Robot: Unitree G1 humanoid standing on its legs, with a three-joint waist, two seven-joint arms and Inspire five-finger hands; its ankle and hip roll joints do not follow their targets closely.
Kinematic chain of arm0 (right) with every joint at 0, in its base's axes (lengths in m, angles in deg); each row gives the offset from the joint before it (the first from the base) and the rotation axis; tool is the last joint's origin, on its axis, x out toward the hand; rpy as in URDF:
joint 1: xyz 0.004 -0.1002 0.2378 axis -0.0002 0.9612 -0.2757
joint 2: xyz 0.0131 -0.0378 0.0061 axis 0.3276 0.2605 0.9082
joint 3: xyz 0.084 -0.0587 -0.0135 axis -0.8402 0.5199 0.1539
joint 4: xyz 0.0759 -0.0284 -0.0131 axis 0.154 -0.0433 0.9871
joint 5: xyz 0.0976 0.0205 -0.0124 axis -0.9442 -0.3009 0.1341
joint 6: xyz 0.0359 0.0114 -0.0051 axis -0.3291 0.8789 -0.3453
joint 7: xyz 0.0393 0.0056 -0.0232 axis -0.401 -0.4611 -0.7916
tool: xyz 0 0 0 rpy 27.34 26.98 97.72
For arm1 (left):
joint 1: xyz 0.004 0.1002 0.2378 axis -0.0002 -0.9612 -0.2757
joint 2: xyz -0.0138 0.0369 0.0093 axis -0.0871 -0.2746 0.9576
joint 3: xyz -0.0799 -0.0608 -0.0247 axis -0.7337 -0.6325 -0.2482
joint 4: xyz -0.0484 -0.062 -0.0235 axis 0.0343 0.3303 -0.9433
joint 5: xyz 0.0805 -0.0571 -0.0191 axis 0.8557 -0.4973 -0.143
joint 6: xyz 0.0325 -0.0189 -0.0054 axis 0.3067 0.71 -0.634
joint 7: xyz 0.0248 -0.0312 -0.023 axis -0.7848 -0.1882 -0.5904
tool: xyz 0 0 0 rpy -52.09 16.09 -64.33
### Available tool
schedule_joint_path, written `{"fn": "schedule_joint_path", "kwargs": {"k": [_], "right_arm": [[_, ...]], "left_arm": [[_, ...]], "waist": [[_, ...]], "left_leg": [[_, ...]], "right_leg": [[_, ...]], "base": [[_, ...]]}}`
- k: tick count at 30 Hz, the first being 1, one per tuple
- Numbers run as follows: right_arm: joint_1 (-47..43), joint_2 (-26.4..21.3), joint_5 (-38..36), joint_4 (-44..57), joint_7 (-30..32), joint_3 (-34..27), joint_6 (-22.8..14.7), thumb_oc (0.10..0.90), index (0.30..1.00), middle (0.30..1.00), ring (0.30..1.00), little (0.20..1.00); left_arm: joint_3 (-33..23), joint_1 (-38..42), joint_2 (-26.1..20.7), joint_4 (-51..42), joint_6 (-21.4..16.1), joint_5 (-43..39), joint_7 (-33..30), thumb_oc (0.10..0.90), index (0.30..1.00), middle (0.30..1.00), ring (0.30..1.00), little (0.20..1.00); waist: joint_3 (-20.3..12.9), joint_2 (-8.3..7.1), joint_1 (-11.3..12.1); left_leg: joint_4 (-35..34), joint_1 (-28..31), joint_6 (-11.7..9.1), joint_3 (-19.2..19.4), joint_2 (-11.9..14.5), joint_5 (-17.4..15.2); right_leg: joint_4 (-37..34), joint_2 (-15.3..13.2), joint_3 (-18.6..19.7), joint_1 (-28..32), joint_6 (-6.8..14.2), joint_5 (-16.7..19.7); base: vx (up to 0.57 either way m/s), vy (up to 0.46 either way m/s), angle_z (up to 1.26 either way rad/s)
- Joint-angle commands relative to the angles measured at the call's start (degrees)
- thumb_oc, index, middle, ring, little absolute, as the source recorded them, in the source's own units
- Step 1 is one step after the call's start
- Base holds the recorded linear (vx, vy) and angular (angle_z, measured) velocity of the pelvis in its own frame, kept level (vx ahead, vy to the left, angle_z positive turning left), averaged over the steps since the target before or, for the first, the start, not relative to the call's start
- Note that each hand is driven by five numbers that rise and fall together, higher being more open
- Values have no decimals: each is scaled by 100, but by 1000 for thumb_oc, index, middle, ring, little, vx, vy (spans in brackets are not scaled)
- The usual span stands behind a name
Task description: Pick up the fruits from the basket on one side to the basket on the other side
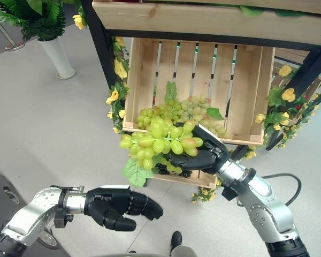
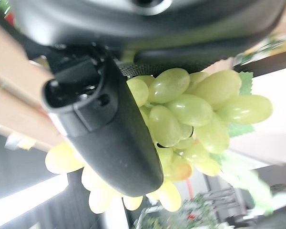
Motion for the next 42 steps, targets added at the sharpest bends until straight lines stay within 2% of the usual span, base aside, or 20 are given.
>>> {"fn": "schedule_joint_path", "kwargs": {"k": [1,5,7,10,13,14,16,17,20,21,25,26,31,39,42], "right_arm": [[-863,-43,-713,456,-365,-503,-979,400,300,300,300,300],[-920,-269,-898,519,-598,-541,-992,400,300,300,300,300],[-1046,-357,-1113,570,-588,-536,-957,400,300,300,300,300],[-1126,-360,-1287,584,-596,-513,-1010,400,300,300,300,300],[-1452,27,-1882,716,-283,-459,-1356,400,300,300,300,300],[-1596,319,-1920,656,111,-492,-1563,400,300,300,300,300],[-1657,456,-1853,609,342,-505,-1792,400,300,300,300,300],[-1736,798,-1619,453,822,-571,-1961,400,300,300,300,300],[-1736,1070,-1340,300,1185,-656,-2132,400,300,300,300,300],[-1760,1180,-1093,213,1473,-685,-2243,400,300,300,300,300],[-1862,1236,-871,-13,1803,-647,-2342,400,300,300,300,300],[-1989,1259,-769,-248,2048,-609,-2422,400,300,300,300,300],[-2354,1118,-445,-911,2589,-447,-2557,400,300,300,300,300],[-3026,711,492,-2035,3167,-113,-2344,400,300,300,300,300],[-3204,368,1337,-2533,3384,6,-2263,400,300,300,300,300]], "left_arm": [[30,252,-346,175,-564,462,-206,800,900,900,900,900],[-48,146,-538,284,-567,1160,-162,800,900,900,900,900],[76,162,-608,426,-644,1876,-204,800,900,900,900,900],[136,197,-659,522,-684,2234,-219,800,900,900,900,900],[320,361,-569,844,-801,2976,-352,800,900,900,900,900],[375,462,-510,899,-817,3162,-345,800,900,900,900,900],[409,509,-490,899,-806,3190,-344,800,900,900,900,900],[476,608,-391,837,-748,3231,-352,800,900,900,900,900],[515,689,-310,744,-664,3285,-377,800,900,900,900,900],[577,771,-276,695,-630,3315,-408,800,900,900,900,900],[679,889,-261,637,-632,3330,-429,800,900,900,900,900],[763,971,-257,589,-628,3316,-422,800,900,900,900,900],[890,1161,-337,373,-515,3155,-373,800,900,900,900,900],[1173,1465,-401,275,-470,2950,-499,800,900,900,900,900],[1241,1538,-425,209,-415,2888,-528,800,900,900,900,900]], "waist": [[-471,-104,55],[-469,-86,84],[-466,-84,89],[-463,-79,92],[-456,-60,125],[-463,-47,151],[-463,-43,166],[-467,-14,190],[-464,4,197],[-469,13,200],[-466,20,222],[-469,15,250],[-501,-8,325],[-540,-60,467],[-553,-76,509]], "left_leg": [[12,-310,-114,-85,-25,-115],[12,-333,-119,-105,-25,-89],[12,-345,-123,-123,-22,-72],[12,-351,-125,-141,-25,-61],[12,-358,-124,-169,-24,-61],[12,-357,-121,-191,-27,-69],[12,-357,-119,-203,-28,-69],[12,-352,-111,-211,-32,-80],[12,-346,-103,-214,-33,-85],[12,-354,-99,-214,-36,-84],[12,-354,-97,-225,-37,-83],[12,-354,-102,-242,-37,-82],[12,-355,-112,-290,-51,-85],[12,-360,-117,-405,-81,-84],[12,-351,-114,-447,-102,-90]], "right_leg": [[120,-527,297,538,761,-536],[118,-530,278,532,770,-537],[113,-524,269,532,766,-532],[115,-523,267,531,768,-531],[110,-522,256,536,772,-540],[103,-521,250,551,770,-547],[100,-522,242,559,772,-548],[91,-528,223,577,776,-554],[87,-532,213,585,778,-554],[72,-534,204,591,777,-549],[55,-536,188,605,769,-544],[42,-537,170,621,767,-538],[16,-542,120,654,767,-536],[11,-536,42,701,743,-535],[11,-544,2,723,746,-534]], "base": [[0,0,0],[0,0,0],[0,0,0],[0,0,0],[0,0,0],[0,0,0],[0,0,0],[0,0,0],[0,0,0],[0,0,0],[0,0,0],[0,0,0],[3,1,1],[19,5,9],[23,8,5]]}}
